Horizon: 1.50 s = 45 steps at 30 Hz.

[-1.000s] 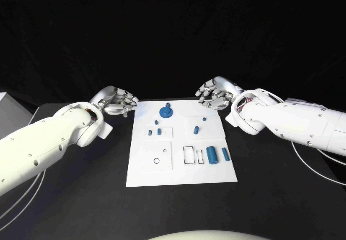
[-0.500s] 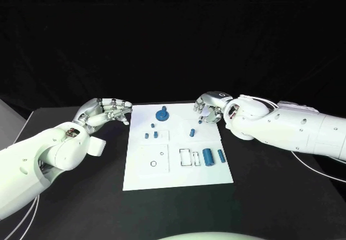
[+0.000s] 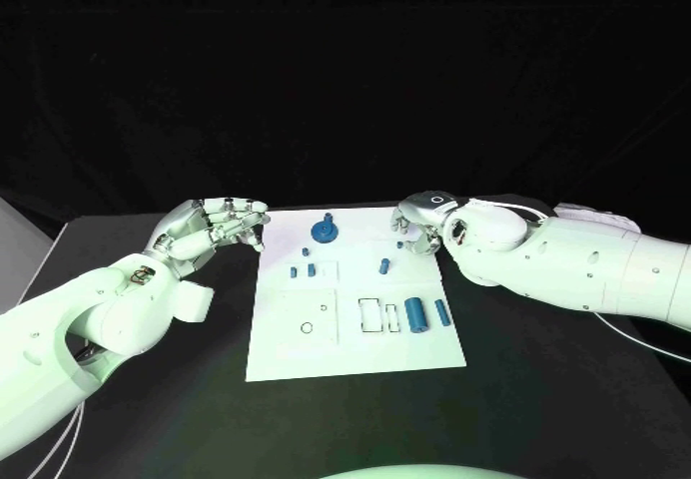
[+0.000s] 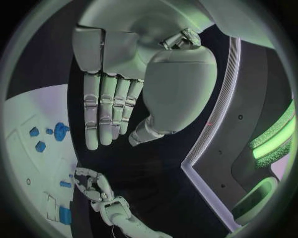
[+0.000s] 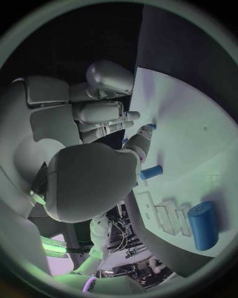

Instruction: Assemble the parts on the task board

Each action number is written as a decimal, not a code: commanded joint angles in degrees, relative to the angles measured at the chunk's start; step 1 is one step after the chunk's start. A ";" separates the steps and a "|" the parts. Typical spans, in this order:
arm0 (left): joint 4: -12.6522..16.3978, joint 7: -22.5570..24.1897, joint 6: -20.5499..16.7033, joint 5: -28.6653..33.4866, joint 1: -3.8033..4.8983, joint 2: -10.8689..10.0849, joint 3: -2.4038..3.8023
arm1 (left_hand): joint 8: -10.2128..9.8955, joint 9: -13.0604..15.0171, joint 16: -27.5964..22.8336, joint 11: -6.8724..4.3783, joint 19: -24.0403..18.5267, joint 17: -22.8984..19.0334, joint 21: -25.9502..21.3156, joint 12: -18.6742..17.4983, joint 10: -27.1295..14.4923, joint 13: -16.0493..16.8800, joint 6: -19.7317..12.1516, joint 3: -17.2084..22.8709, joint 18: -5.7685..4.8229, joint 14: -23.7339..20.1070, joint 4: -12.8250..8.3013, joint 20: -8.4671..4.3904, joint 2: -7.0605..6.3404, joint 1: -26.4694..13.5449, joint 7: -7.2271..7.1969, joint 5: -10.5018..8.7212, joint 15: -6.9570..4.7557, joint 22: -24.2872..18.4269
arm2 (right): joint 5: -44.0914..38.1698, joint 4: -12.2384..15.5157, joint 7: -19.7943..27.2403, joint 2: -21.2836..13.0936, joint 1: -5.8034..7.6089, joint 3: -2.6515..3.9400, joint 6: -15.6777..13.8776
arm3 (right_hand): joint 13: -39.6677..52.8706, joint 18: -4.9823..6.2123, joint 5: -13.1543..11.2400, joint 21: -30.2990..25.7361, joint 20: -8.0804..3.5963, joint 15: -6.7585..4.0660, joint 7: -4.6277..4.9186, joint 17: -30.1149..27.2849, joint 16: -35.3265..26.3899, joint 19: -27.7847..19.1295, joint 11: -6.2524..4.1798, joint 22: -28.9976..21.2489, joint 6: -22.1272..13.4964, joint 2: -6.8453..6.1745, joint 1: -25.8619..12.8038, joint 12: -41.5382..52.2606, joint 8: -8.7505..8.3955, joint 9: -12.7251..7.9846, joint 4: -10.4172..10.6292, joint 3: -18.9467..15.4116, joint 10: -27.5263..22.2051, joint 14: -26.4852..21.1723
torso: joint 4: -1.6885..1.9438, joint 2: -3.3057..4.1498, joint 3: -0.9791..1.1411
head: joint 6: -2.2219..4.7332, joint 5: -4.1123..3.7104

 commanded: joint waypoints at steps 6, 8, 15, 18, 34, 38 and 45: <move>0.38 1.95 0.90 0.96 -0.33 -0.22 0.28 | 0.11 -0.11 -0.34 0.21 0.55 -0.02 -0.46 -0.24 -0.27 -0.11 -0.34 -0.48 0.80 0.39 0.06 -0.10 0.45 0.02 0.43 -0.04 0.11 -0.23 | -1.58 -0.41 -0.25 0.25 -1.01 -0.06 3.13 | -0.38 -1.16 0.75 0.75 0.29 0.25 -0.44 0.17 0.98 4.04 -0.27 0.64 0.71 -0.24 0.32 0.07 0.01 0.17 0.19 -0.06 0.54 4.00 | -0.02 0.07 0.02 | -0.19 -0.10; 0.42 1.95 0.83 1.02 -0.36 -0.28 0.31 | 0.10 -0.14 -0.37 0.26 0.64 -0.01 -0.55 -0.26 -0.30 -0.13 -0.42 -0.55 0.80 0.43 0.10 -0.09 0.45 0.04 0.52 -0.04 0.14 -0.32 | -1.44 -0.47 -0.13 0.30 -1.19 -0.07 3.19 | -0.47 -1.18 0.97 1.02 0.26 0.18 -0.54 0.18 1.18 4.05 -0.34 0.83 0.93 -0.18 0.31 0.14 0.07 0.22 0.30 0.14 0.80 4.00 | -0.01 0.10 0.07 | -0.23 -0.04; 0.47 1.67 0.91 1.10 -0.42 -0.51 0.36 | 0.09 -0.16 -0.41 0.31 0.71 0.00 -0.64 -0.27 -0.34 -0.14 -0.49 -0.61 0.80 0.45 0.14 -0.07 0.46 0.06 0.59 -0.04 0.17 -0.40 | 0.27 -0.81 0.66 0.65 -1.59 -0.07 1.64 | -1.07 -1.16 2.72 1.66 0.10 -0.13 -1.12 -0.14 1.94 3.99 -0.81 1.43 2.54 0.73 -0.70 0.51 0.66 0.75 1.93 1.82 2.71 3.88 | -0.01 0.09 0.07 | -0.08 0.03; 0.32 1.44 0.96 1.11 -0.44 -0.69 0.37 | 0.05 -0.21 -0.50 0.42 0.82 0.00 -0.85 -0.34 -0.49 -0.19 -0.66 -0.74 0.78 0.45 0.25 -0.02 0.47 0.05 0.72 -0.04 0.25 -0.58 | 0.79 -1.07 1.01 0.92 -1.70 -0.08 0.97 | -1.22 -1.15 2.83 2.08 0.01 -0.41 -1.47 -0.19 2.30 4.00 -1.16 1.75 3.16 1.50 -0.89 0.70 0.99 1.06 2.46 2.54 3.63 3.85 | -0.02 0.08 0.10 | -0.08 -0.03; 0.57 1.10 0.93 1.19 -0.48 -0.89 0.38 | 0.02 -0.27 -0.62 0.52 0.93 0.01 -1.10 -0.39 -0.67 -0.24 -0.86 -0.88 0.77 0.41 0.33 0.04 0.47 0.10 0.84 -0.04 0.34 -0.79 | 2.47 -1.60 1.58 1.94 -1.96 -0.08 -1.50 | -1.67 -0.98 -0.87 2.39 -0.20 -1.04 -2.21 -1.13 2.74 3.85 -1.91 2.22 5.50 3.78 -0.16 0.18 2.64 2.95 2.15 4.86 6.31 3.61 | -0.03 0.07 0.08 | -0.39 -0.03; 0.59 1.09 0.91 1.20 -0.49 -0.91 0.38 | 0.02 -0.27 -0.62 0.52 0.93 0.01 -1.10 -0.39 -0.67 -0.24 -0.86 -0.88 0.77 0.41 0.33 0.04 0.47 0.10 0.84 -0.04 0.34 -0.79 | 2.35 -1.82 1.32 2.21 -2.03 -0.08 -1.59 | -1.72 -0.96 -0.99 2.43 -0.21 -1.09 -2.28 -1.23 2.85 3.82 -2.00 2.29 5.91 3.94 0.01 0.08 2.95 3.28 1.92 5.20 6.74 3.58 | -0.05 0.08 0.08 | -0.38 0.00; 0.64 1.03 0.93 1.21 -0.50 -0.90 0.38 | 0.03 -0.30 -0.68 0.55 1.00 0.02 -1.24 -0.40 -0.74 -0.25 -0.95 -0.94 0.77 0.40 0.32 0.06 0.45 0.21 0.87 -0.04 0.36 -0.91 | 1.63 -2.11 0.12 2.69 -2.22 -0.08 -2.32 | -1.65 -0.93 -0.54 2.80 -0.30 -1.38 -2.49 -1.44 3.25 3.79 -2.35 2.63 7.11 4.81 0.64 -0.13 4.05 4.47 0.96 6.10 8.61 3.51 | -0.05 0.10 0.06 | -0.41 0.01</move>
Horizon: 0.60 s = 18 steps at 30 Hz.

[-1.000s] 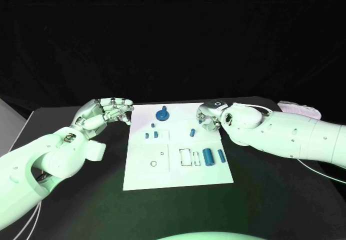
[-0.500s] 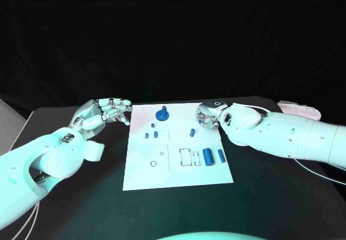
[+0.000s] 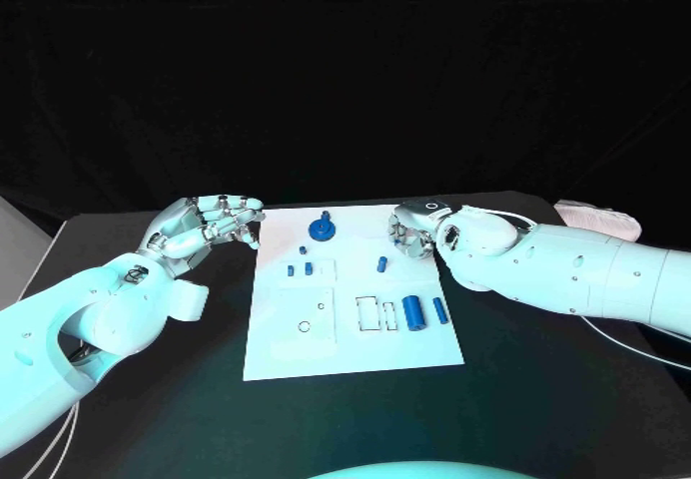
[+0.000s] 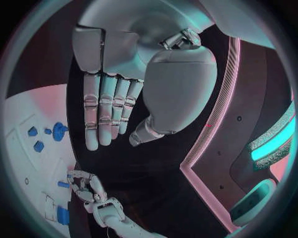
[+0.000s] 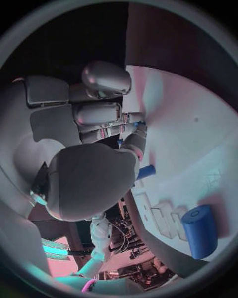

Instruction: Assemble the parts on the task board

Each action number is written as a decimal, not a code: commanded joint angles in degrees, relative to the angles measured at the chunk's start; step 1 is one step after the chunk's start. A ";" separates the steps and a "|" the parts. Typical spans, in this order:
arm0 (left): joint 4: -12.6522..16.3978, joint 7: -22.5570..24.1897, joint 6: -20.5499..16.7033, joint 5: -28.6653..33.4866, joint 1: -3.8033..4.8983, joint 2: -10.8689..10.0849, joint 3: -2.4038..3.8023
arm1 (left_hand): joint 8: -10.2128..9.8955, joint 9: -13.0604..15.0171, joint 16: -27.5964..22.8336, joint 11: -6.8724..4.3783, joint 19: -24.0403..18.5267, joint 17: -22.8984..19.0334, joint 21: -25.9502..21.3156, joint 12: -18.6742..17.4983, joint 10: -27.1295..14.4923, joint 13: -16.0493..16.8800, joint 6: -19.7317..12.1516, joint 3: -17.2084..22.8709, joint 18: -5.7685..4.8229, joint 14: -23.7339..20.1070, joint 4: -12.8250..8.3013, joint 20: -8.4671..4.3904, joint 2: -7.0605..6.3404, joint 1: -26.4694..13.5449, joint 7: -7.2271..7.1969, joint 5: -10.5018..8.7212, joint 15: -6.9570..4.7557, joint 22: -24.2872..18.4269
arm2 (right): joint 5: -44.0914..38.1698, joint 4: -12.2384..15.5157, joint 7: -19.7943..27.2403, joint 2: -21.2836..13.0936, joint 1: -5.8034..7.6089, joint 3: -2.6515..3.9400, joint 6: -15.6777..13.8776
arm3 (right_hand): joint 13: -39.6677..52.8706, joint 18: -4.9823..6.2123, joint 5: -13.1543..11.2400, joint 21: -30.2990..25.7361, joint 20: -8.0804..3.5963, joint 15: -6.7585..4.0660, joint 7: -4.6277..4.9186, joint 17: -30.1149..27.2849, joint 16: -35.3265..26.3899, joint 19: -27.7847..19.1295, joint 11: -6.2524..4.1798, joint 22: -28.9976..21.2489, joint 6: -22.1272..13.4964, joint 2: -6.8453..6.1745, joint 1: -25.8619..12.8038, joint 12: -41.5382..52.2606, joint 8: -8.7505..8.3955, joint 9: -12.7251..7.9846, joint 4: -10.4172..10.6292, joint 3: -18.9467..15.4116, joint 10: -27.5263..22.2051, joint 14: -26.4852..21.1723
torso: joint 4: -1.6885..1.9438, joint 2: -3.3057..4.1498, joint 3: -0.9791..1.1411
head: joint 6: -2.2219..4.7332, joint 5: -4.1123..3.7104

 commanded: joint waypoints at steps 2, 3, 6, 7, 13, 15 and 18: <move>0.22 0.36 0.87 0.42 -0.06 0.04 0.05 | 0.03 -0.10 -0.26 0.14 0.53 0.01 -0.31 -0.38 -0.33 -0.09 -0.33 -0.39 0.78 0.20 0.09 0.09 0.45 0.20 0.27 -0.04 0.16 -0.12 | -0.54 0.24 -0.34 0.52 -0.35 -0.12 -1.05 | 0.19 -1.04 1.08 1.22 -0.39 -0.71 -0.14 0.16 0.81 3.88 -0.29 0.64 0.94 1.45 0.56 -0.40 0.85 0.97 -0.68 1.02 1.51 3.56 | 0.01 -0.01 -0.02 | 0.01 0.00; 0.22 0.35 0.86 0.42 -0.06 0.04 0.05 | 0.03 -0.10 -0.26 0.14 0.53 0.01 -0.31 -0.38 -0.33 -0.09 -0.33 -0.39 0.78 0.20 0.09 0.09 0.45 0.20 0.27 -0.04 0.16 -0.12 | -0.66 0.27 -0.53 0.54 -0.37 -0.12 -1.33 | 0.21 -1.12 1.05 1.82 -0.44 -0.76 -0.20 0.23 0.98 3.95 -0.37 1.01 1.07 1.51 0.59 -0.48 1.00 1.16 -0.86 1.28 1.81 3.59 | 0.02 -0.01 -0.01 | 0.02 0.02; 0.21 0.33 0.84 0.43 -0.07 0.03 0.05 | 0.03 -0.10 -0.26 0.14 0.53 0.01 -0.31 -0.38 -0.33 -0.09 -0.33 -0.39 0.78 0.20 0.09 0.09 0.45 0.20 0.27 -0.04 0.16 -0.12 | -1.12 0.43 -1.21 0.52 -0.40 -0.12 -2.51 | 0.25 -1.22 1.01 2.51 -0.51 -0.86 -0.29 0.21 1.19 4.03 -0.48 1.45 1.25 1.52 0.58 -0.64 1.25 1.52 -1.20 1.74 2.34 3.61 | 0.01 -0.02 0.00 | 0.01 0.07; 0.21 0.32 0.84 0.43 -0.07 0.02 0.05 | 0.03 -0.10 -0.26 0.14 0.53 0.01 -0.31 -0.38 -0.33 -0.09 -0.33 -0.39 0.78 0.20 0.09 0.09 0.45 0.20 0.27 -0.04 0.16 -0.12 | -1.20 0.50 -1.34 0.50 -0.41 -0.12 -2.87 | 0.27 -1.24 1.09 2.71 -0.53 -0.90 -0.33 0.20 1.25 4.06 -0.52 1.58 1.31 1.50 0.56 -0.70 1.33 1.63 -1.32 1.90 2.51 3.62 | 0.01 -0.03 -0.01 | 0.03 0.06; 0.22 0.29 0.87 0.43 -0.16 -0.02 0.05 | 0.04 -0.11 -0.29 0.14 0.57 0.01 -0.37 -0.38 -0.36 -0.09 -0.35 -0.40 0.78 0.19 0.05 0.09 0.46 0.30 0.27 -0.03 0.16 -0.18 | -1.49 1.28 -1.93 0.04 -0.44 -0.10 -5.22 | 0.36 -1.28 1.37 3.09 -0.65 -1.08 -0.41 -0.23 1.12 4.10 -0.68 1.87 1.62 1.30 0.42 -0.88 1.67 2.15 -1.84 2.58 3.41 3.51 | 0.03 -0.01 0.04 | 0.06 0.16; 0.23 0.29 0.88 0.43 -0.20 -0.05 0.05 | 0.04 -0.11 -0.29 0.14 0.57 0.01 -0.37 -0.38 -0.36 -0.09 -0.35 -0.40 0.78 0.19 0.05 0.09 0.46 0.30 0.27 -0.03 0.16 -0.18 | -1.52 1.77 -1.98 -0.30 -0.44 -0.05 -6.03 | 0.36 -1.28 1.37 3.09 -0.65 -1.08 -0.41 -0.23 1.12 4.10 -0.68 1.87 1.62 1.30 0.42 -0.88 1.67 2.15 -1.84 2.58 3.41 3.51 | -0.02 -0.03 0.03 | 0.10 0.19; 0.20 0.28 0.88 0.43 -0.25 -0.07 0.05 | 0.04 -0.11 -0.29 0.14 0.57 0.01 -0.37 -0.38 -0.36 -0.09 -0.35 -0.40 0.78 0.19 0.05 0.09 0.46 0.30 0.27 -0.03 0.16 -0.18 | -1.35 2.69 -1.98 -0.90 -0.40 0.15 -6.84 | 0.37 -1.30 1.41 3.25 -0.66 -1.10 -0.43 -0.25 1.14 4.12 -0.69 1.97 1.65 1.25 0.38 -0.94 1.71 2.22 -1.92 2.69 3.51 3.50 | -0.08 -0.03 0.01 | 0.12 0.22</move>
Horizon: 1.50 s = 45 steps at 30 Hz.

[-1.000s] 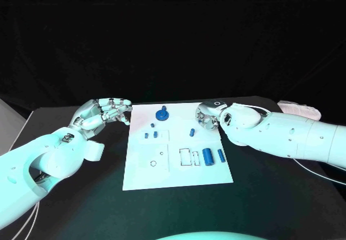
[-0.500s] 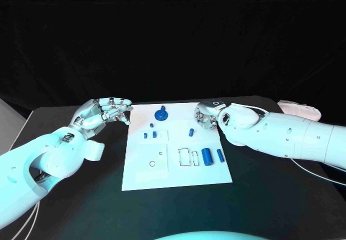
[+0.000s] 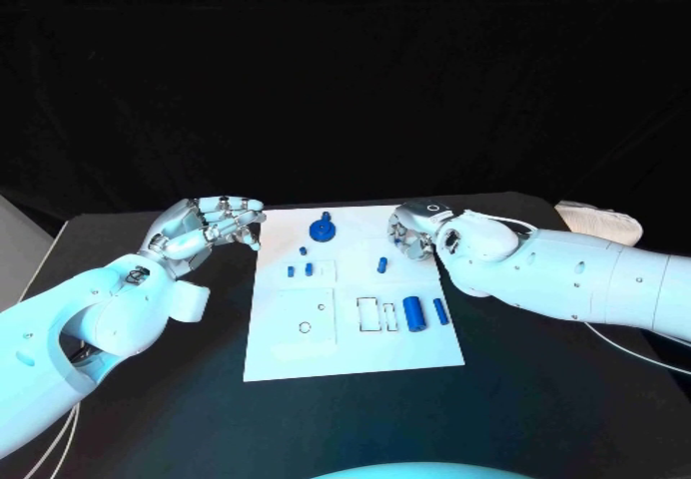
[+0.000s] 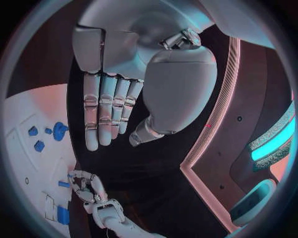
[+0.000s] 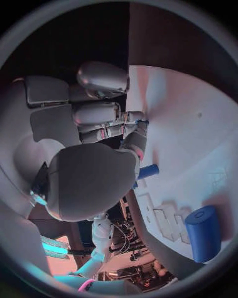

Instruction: Assemble the parts on the task board

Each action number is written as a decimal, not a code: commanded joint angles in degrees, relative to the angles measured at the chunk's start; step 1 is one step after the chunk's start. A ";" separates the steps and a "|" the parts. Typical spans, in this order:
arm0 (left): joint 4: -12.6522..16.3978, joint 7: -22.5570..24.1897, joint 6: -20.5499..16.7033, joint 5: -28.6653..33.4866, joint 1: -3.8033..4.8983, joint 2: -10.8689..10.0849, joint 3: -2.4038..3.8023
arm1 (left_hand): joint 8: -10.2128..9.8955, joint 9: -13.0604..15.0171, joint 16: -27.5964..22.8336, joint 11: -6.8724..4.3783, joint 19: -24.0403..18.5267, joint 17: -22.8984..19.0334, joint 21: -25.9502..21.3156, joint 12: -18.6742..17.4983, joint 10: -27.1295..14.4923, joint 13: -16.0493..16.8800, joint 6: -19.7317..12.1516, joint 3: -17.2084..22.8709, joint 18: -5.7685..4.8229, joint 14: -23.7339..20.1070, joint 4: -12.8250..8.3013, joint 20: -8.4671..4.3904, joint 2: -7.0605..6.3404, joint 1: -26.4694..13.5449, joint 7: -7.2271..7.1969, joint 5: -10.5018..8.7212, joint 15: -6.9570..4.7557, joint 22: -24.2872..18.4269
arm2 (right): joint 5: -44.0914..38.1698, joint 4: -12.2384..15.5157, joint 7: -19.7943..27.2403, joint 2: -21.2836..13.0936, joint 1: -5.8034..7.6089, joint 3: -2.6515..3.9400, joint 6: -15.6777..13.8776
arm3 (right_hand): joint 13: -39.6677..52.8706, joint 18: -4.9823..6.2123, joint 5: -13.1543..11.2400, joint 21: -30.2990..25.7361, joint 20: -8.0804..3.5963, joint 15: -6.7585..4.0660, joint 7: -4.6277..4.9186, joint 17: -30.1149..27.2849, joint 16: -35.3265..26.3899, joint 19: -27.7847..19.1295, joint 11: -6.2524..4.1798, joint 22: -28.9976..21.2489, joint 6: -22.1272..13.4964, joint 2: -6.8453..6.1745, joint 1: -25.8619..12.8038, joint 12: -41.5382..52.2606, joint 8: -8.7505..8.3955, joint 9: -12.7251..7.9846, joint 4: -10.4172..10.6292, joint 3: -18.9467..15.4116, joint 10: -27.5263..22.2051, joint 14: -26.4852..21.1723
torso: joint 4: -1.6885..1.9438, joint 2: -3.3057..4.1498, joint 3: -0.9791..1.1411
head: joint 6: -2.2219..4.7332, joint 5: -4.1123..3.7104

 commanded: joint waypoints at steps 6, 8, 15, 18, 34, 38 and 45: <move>-0.03 0.33 0.85 0.49 -0.14 -0.06 0.04 | 0.08 -0.09 -0.38 0.20 0.38 0.02 -0.37 -0.37 -0.42 -0.12 -0.22 -0.56 0.78 0.19 0.13 0.07 0.42 0.32 0.13 -0.05 0.20 -0.21 | 0.93 3.73 0.03 -1.91 0.76 0.79 -3.90 | -0.11 -0.43 0.27 0.36 -0.46 -0.42 0.11 -0.03 0.11 3.92 -1.61 0.22 0.37 0.50 0.06 0.25 0.23 0.14 -0.01 0.47 2.05 3.38 | -0.04 -0.03 -0.03 | 0.05 0.01; -0.10 0.34 0.85 0.58 -0.15 -0.07 0.04 | 0.10 -0.11 -0.41 0.23 0.43 0.04 -0.50 -0.36 -0.45 -0.12 -0.26 -0.71 0.77 0.20 0.26 0.11 0.40 0.21 0.16 -0.05 0.24 -0.32 | 1.92 5.23 0.13 -2.77 1.16 1.01 -3.87 | -0.10 -0.44 0.25 0.46 -0.48 -0.43 0.12 -0.03 0.17 3.94 -1.61 0.29 0.42 0.40 -0.08 0.18 0.28 0.24 -0.05 0.54 2.16 3.38 | 0.00 -0.07 -0.08 | 0.07 -0.02; -0.04 0.49 0.59 0.91 -0.34 -0.09 0.04 | 0.11 -0.13 -0.45 0.25 0.48 0.05 -0.62 -0.36 -0.50 -0.14 -0.32 -0.82 0.77 0.21 0.35 0.14 0.37 0.15 0.17 -0.05 0.27 -0.42 | 5.81 11.23 1.03 -5.16 2.09 1.43 -4.21 | -0.11 -0.45 0.24 0.51 -0.49 -0.44 0.13 -0.08 0.15 3.94 -1.59 0.33 0.41 0.35 -0.16 0.11 0.29 0.28 -0.07 0.58 2.18 3.37 | 0.01 -0.07 -0.14 | 0.24 0.63; 0.20 0.74 -0.05 1.18 -0.60 -0.13 0.04 | 0.10 -0.14 -0.47 0.26 0.50 0.05 -0.68 -0.37 -0.56 -0.15 -0.38 -0.86 0.77 0.20 0.38 0.14 0.35 0.15 0.18 -0.04 0.28 -0.47 | 6.77 13.82 1.57 -5.41 2.01 1.46 -4.60 | -0.12 -0.44 0.28 0.45 -0.51 -0.46 0.14 -0.11 0.15 3.93 -1.58 0.30 0.39 0.34 -0.17 0.05 0.29 0.32 -0.10 0.64 2.18 3.36 | 0.02 -0.02 -0.06 | 0.27 1.13; 2.01 1.36 -6.74 3.80 -1.16 -0.29 0.04 | 0.10 -0.29 -0.66 0.52 0.85 0.14 -1.38 -0.45 -1.39 -0.29 -1.07 -1.27 0.76 0.15 0.76 0.28 0.48 0.23 0.48 -0.03 0.45 -1.07 | 1.99 20.12 2.54 -1.45 -1.66 0.59 -5.89 | -0.15 -0.43 0.39 0.40 -0.54 -0.47 0.19 -0.26 0.09 3.92 -1.54 0.30 0.29 0.33 -0.22 -0.13 0.27 0.41 -0.21 0.84 2.18 3.31 | 0.12 0.01 -0.18 | -0.15 5.50; 2.21 1.47 -7.32 4.23 -1.17 -0.27 0.04 | 0.15 -0.28 -0.65 0.54 0.88 0.15 -1.42 -0.41 -1.41 -0.29 -1.06 -1.29 0.76 0.16 0.80 0.29 0.54 0.25 0.50 -0.03 0.46 -1.12 | -0.27 19.24 2.05 0.51 -3.04 0.24 -5.80 | -0.15 -0.43 0.39 0.40 -0.54 -0.47 0.19 -0.26 0.09 3.92 -1.54 0.30 0.29 0.33 -0.22 -0.13 0.27 0.41 -0.21 0.84 2.18 3.31 | 0.08 0.00 -0.15 | -0.47 6.34; 2.44 1.29 -7.80 4.42 -1.18 -0.17 0.04 | 0.23 -0.26 -0.64 0.55 0.95 0.18 -1.50 -0.34 -1.43 -0.29 -1.06 -1.31 0.77 0.18 0.84 0.30 0.61 0.29 0.51 -0.03 0.48 -1.19 | -2.16 17.86 1.74 2.87 -4.84 -0.10 -5.36 | -0.15 -0.42 0.40 0.38 -0.54 -0.47 0.19 -0.25 0.10 3.92 -1.54 0.28 0.27 0.33 -0.23 -0.16 0.27 0.43 -0.23 0.88 2.19 3.31 | -0.05 0.08 -0.07 | -1.23 7.69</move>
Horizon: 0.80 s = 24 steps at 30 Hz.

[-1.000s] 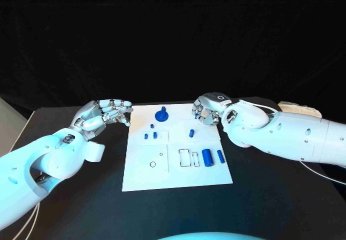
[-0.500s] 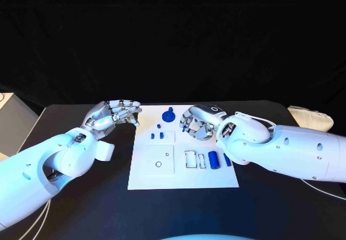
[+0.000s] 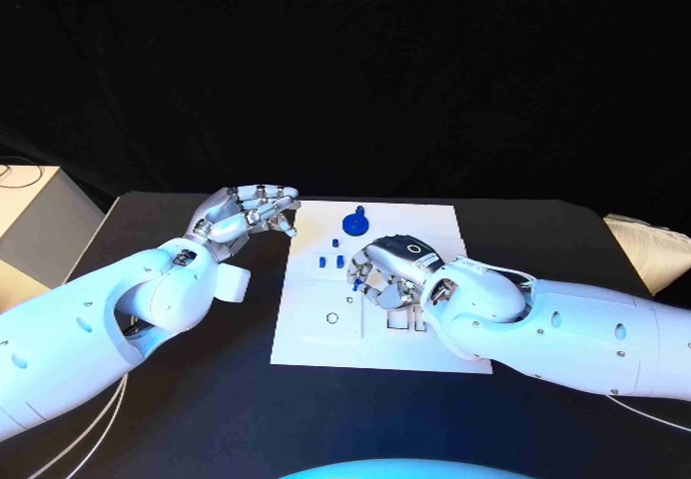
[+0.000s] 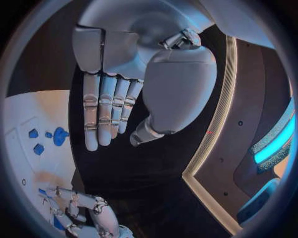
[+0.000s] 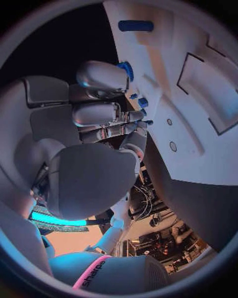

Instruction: Assemble the parts on the task board

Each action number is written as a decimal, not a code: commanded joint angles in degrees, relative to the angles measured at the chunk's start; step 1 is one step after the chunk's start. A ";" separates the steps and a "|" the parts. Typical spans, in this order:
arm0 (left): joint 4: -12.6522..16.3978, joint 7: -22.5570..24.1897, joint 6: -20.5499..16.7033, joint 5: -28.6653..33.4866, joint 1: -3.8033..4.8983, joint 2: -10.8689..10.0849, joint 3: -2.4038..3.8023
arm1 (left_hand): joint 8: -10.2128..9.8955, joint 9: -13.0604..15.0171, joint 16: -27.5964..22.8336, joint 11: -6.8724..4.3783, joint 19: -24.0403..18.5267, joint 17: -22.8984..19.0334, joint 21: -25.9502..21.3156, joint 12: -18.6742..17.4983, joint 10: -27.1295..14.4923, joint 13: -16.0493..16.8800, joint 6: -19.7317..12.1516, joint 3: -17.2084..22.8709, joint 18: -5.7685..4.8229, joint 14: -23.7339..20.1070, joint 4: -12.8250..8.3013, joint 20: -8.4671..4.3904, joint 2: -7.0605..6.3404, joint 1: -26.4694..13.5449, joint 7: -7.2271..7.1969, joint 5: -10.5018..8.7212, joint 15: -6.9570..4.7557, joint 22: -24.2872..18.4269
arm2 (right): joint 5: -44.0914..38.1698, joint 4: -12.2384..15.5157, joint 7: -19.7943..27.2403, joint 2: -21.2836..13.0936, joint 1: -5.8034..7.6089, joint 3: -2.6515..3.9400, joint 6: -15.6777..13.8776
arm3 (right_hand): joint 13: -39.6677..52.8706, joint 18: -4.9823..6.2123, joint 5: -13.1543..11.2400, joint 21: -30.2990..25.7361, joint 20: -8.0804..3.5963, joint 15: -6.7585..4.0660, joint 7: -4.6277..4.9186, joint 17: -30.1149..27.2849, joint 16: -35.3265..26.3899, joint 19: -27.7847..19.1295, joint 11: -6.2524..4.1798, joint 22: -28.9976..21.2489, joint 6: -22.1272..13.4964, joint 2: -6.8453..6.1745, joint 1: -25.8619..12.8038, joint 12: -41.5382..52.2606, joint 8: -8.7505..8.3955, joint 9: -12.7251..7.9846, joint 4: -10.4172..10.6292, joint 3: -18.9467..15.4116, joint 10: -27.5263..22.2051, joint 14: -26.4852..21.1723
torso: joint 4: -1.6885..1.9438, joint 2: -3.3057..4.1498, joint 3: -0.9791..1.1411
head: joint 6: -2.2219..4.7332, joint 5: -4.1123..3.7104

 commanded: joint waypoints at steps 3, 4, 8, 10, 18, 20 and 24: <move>0.21 0.82 -1.12 0.91 -0.05 0.09 0.04 | 0.23 -0.06 -0.20 0.04 0.42 0.09 -0.37 -0.13 -0.51 -0.08 -0.34 -0.29 0.76 -0.02 0.14 0.00 0.44 0.11 0.19 -0.03 0.27 -0.10 | -3.91 -0.76 -0.41 1.07 -0.90 -0.09 0.07 | 0.05 -0.42 0.22 -0.01 -0.55 -0.48 0.30 -0.09 0.11 3.92 -1.75 0.32 0.28 0.29 -0.14 0.07 0.05 0.09 0.03 0.34 1.98 3.31 | -0.11 0.06 0.12 | -0.76 1.08; 0.21 0.85 -1.09 0.92 -0.05 0.09 0.04 | 0.23 -0.06 -0.20 0.04 0.42 0.09 -0.37 -0.13 -0.51 -0.08 -0.34 -0.29 0.76 -0.02 0.14 0.00 0.44 0.11 0.19 -0.03 0.27 -0.10 | -4.14 -0.95 -0.62 1.24 -1.05 -0.10 0.18 | 0.05 -0.42 0.22 -0.01 -0.55 -0.48 0.30 -0.09 0.11 3.92 -1.75 0.32 0.28 0.29 -0.14 0.07 0.05 0.09 0.03 0.34 1.98 3.31 | -0.06 0.06 0.12 | -0.81 1.16; 0.20 0.91 -0.87 0.96 -0.06 0.07 0.04 | 0.23 -0.06 -0.20 0.04 0.42 0.09 -0.37 -0.13 -0.51 -0.08 -0.34 -0.29 0.76 -0.02 0.14 0.00 0.44 0.11 0.19 -0.03 0.27 -0.10 | -5.37 -1.55 -1.50 1.69 -1.39 -0.13 0.28 | 0.04 -0.41 0.21 -0.09 -0.55 -0.47 0.32 -0.11 0.12 3.91 -1.74 0.28 0.26 0.27 -0.17 0.01 0.05 0.13 -0.01 0.39 1.99 3.30 | -0.06 0.04 0.12 | -1.13 1.53; 0.20 0.89 -0.75 0.97 -0.06 0.06 0.04 | 0.30 -0.05 -0.20 0.05 0.47 0.11 -0.43 -0.08 -0.51 -0.08 -0.34 -0.33 0.77 0.00 0.17 0.01 0.45 0.12 0.20 -0.04 0.27 -0.15 | -5.77 -1.77 -1.78 1.84 -1.49 -0.14 0.36 | 0.04 -0.41 0.21 -0.09 -0.55 -0.47 0.32 -0.11 0.12 3.91 -1.74 0.28 0.26 0.27 -0.17 0.01 0.05 0.13 -0.01 0.39 1.99 3.30 | -0.07 0.03 0.09 | -1.29 1.61; 0.18 0.54 -0.37 0.95 -0.06 0.02 0.04 | 0.30 -0.05 -0.20 0.05 0.47 0.11 -0.43 -0.08 -0.51 -0.08 -0.34 -0.33 0.77 0.00 0.17 0.01 0.45 0.12 0.20 -0.04 0.27 -0.15 | -6.51 -2.64 -2.04 2.64 -1.94 -0.16 0.58 | 0.04 -0.42 0.21 -0.05 -0.55 -0.47 0.32 -0.13 0.11 3.92 -1.73 0.31 0.26 0.26 -0.18 0.00 0.06 0.15 -0.03 0.40 2.00 3.30 | -0.05 0.04 0.04 | -1.67 1.89; 0.17 0.50 -0.24 0.95 -0.06 0.00 0.04 | 0.30 -0.05 -0.20 0.05 0.47 0.11 -0.43 -0.08 -0.51 -0.08 -0.34 -0.33 0.77 0.00 0.17 0.01 0.45 0.12 0.20 -0.04 0.27 -0.15 | -6.56 -2.75 -2.00 2.83 -2.06 -0.17 0.68 | 0.04 -0.42 0.21 -0.05 -0.55 -0.47 0.32 -0.13 0.11 3.92 -1.73 0.31 0.26 0.26 -0.18 0.00 0.06 0.15 -0.03 0.40 2.00 3.30 | -0.02 0.02 0.04 | -1.72 1.89; 0.19 0.45 -0.05 0.95 -0.06 -0.06 0.04 | 0.30 -0.05 -0.20 0.05 0.47 0.11 -0.43 -0.08 -0.51 -0.08 -0.34 -0.33 0.77 0.00 0.17 0.01 0.45 0.12 0.20 -0.04 0.27 -0.15 | -6.61 -2.99 -1.97 3.08 -2.25 -0.20 0.88 | 0.04 -0.42 0.22 -0.03 -0.55 -0.46 0.34 -0.15 0.12 3.92 -1.72 0.32 0.25 0.23 -0.21 -0.05 0.06 0.19 -0.07 0.44 2.02 3.29 | -0.05 0.01 0.01 | -1.84 2.02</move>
